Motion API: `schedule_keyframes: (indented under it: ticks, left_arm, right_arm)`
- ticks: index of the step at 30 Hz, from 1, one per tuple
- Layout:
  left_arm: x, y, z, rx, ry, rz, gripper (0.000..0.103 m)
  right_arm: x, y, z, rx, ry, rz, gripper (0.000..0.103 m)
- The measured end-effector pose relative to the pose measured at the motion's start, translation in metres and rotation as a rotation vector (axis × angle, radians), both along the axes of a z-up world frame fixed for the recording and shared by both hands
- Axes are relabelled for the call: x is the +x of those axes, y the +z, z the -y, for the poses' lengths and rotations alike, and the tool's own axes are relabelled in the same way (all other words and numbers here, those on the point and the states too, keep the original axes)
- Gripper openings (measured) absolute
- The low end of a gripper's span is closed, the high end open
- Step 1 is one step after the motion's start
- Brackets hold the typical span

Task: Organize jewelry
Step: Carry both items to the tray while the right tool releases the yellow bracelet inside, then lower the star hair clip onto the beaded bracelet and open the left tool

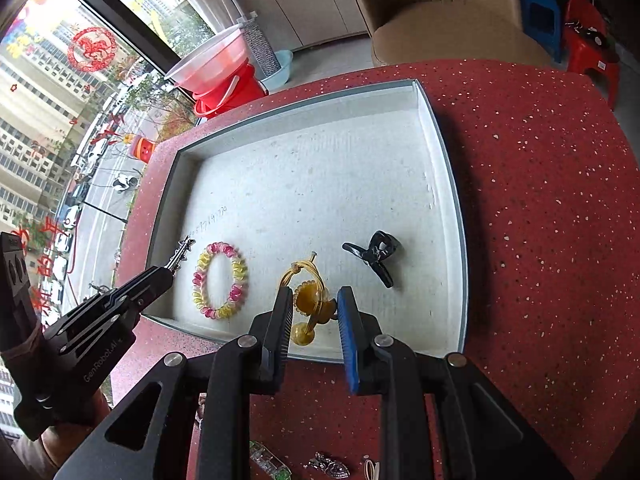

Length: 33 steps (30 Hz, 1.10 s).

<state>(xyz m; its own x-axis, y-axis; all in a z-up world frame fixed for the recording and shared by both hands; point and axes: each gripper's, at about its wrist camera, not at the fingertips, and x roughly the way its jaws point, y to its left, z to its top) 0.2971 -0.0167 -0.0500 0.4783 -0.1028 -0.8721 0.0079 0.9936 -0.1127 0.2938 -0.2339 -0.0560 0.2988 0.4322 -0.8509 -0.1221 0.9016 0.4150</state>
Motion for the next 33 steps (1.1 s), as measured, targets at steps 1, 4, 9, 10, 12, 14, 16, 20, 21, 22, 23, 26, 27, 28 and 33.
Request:
schedule_keyframes:
  ticks: [1,4,9,10,12,14,16,20,21,22,23,26,27,28,33]
  left_arm:
    - [0.003,-0.004,0.001,0.006,0.0,-0.007,0.029]
    - [0.011,-0.015,0.006,0.024,-0.001,-0.027,0.029]
    - [0.019,-0.025,0.01,0.047,-0.004,-0.043,0.029]
    - [0.02,-0.027,0.01,0.048,-0.003,-0.049,0.029]
    - [0.02,-0.031,0.01,0.062,0.002,-0.058,0.029]
    - [0.02,-0.034,0.011,0.086,0.007,-0.064,0.029]
    - [0.019,-0.035,0.014,0.1,-0.003,-0.059,0.029]
    - [0.019,-0.036,0.022,0.158,-0.026,-0.062,0.029]
    - [0.018,-0.036,0.022,0.165,-0.025,-0.066,0.029]
    - [0.017,-0.036,0.023,0.166,-0.023,-0.069,0.029]
    - [0.016,-0.035,0.023,0.164,-0.019,-0.07,0.029]
    - [0.013,-0.032,0.022,0.156,-0.011,-0.069,0.029]
    - [0.012,-0.029,0.022,0.157,-0.01,-0.062,0.029]
    - [0.01,-0.027,0.022,0.157,-0.008,-0.054,0.029]
    - [0.004,-0.013,0.02,0.156,0.006,-0.014,0.029]
  right_arm:
    - [0.003,-0.004,0.0,-0.003,0.001,-0.006,0.025]
    - [0.012,-0.013,0.0,-0.015,0.0,-0.017,0.025]
    - [0.022,-0.022,0.003,-0.026,-0.003,-0.022,0.025]
    - [0.023,-0.022,0.002,-0.033,0.003,-0.018,0.025]
    - [0.023,-0.022,0.0,-0.05,0.022,-0.011,0.025]
    - [0.023,-0.024,-0.002,-0.061,0.032,-0.02,0.025]
    - [0.023,-0.028,-0.002,-0.056,0.029,-0.033,0.025]
    - [0.022,-0.032,-0.003,-0.055,0.029,-0.063,0.029]
    - [0.022,-0.032,-0.002,-0.054,0.027,-0.068,0.038]
    - [0.021,-0.031,-0.001,-0.051,0.025,-0.069,0.046]
    - [0.019,-0.03,-0.001,-0.045,0.023,-0.065,0.049]
    - [0.017,-0.021,0.003,-0.017,0.014,-0.044,0.055]
    - [0.016,-0.017,0.004,-0.008,0.01,-0.037,0.058]
    - [0.015,-0.014,0.005,0.001,0.005,-0.029,0.06]
    - [0.003,0.0,0.011,0.032,-0.019,-0.004,0.063]
